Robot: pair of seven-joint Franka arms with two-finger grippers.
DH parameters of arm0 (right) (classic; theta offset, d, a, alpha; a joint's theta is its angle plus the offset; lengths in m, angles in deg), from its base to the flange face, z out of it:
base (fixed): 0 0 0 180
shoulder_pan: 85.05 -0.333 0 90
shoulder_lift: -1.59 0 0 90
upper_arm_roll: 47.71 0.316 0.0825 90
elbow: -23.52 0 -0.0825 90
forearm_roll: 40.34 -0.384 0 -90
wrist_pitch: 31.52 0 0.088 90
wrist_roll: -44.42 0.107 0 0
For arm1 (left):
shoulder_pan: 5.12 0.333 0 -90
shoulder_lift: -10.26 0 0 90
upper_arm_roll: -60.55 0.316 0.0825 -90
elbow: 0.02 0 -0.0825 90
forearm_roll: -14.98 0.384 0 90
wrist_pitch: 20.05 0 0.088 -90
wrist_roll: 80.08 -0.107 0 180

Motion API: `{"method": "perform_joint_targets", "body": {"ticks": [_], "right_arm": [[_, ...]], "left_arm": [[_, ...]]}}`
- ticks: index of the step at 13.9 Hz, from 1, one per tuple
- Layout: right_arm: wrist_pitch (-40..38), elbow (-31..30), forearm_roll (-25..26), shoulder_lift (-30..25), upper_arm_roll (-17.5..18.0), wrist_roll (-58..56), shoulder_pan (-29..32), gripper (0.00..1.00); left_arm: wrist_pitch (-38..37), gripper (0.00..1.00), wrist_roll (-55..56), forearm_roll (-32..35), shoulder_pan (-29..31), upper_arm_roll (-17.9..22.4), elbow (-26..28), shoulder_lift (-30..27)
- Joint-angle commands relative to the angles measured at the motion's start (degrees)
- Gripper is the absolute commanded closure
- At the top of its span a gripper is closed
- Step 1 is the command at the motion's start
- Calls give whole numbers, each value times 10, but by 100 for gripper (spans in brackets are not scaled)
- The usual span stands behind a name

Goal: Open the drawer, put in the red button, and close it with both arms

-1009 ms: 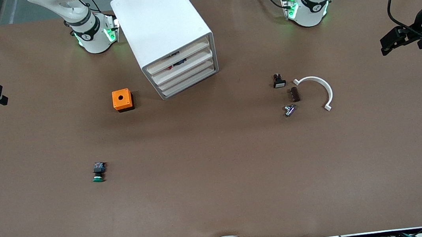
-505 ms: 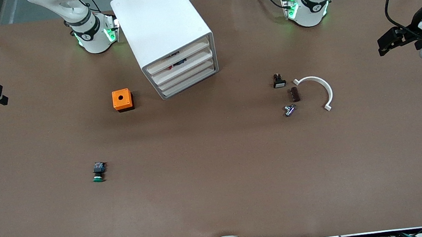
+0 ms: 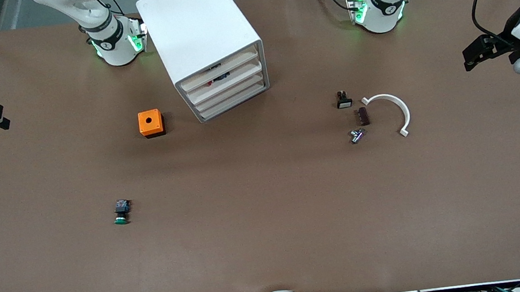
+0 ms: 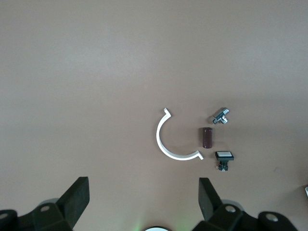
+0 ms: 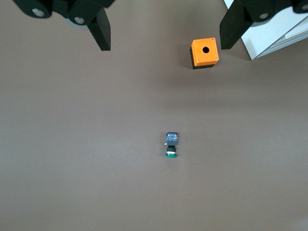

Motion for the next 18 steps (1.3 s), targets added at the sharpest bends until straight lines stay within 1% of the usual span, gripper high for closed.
{"method": "perform_joint_targets", "body": {"ticks": [1, 4, 5, 18], "right_arm": [[0, 5, 3, -1, 5, -8, 8, 0], [0, 5, 3, -1, 5, -8, 8, 0], [0, 5, 4, -1, 5, -8, 8, 0], [-1, 9, 4, -1, 4, -8, 10, 0]], "left_arm": [[9, 0, 7, -10, -1, -10, 27, -27], [9, 0, 32, -14, -1, -11, 44, -39], [9, 0, 33, -26, -1, -10, 47, -44], [4, 0, 34, -33, 0, -7, 33, -42]]}}
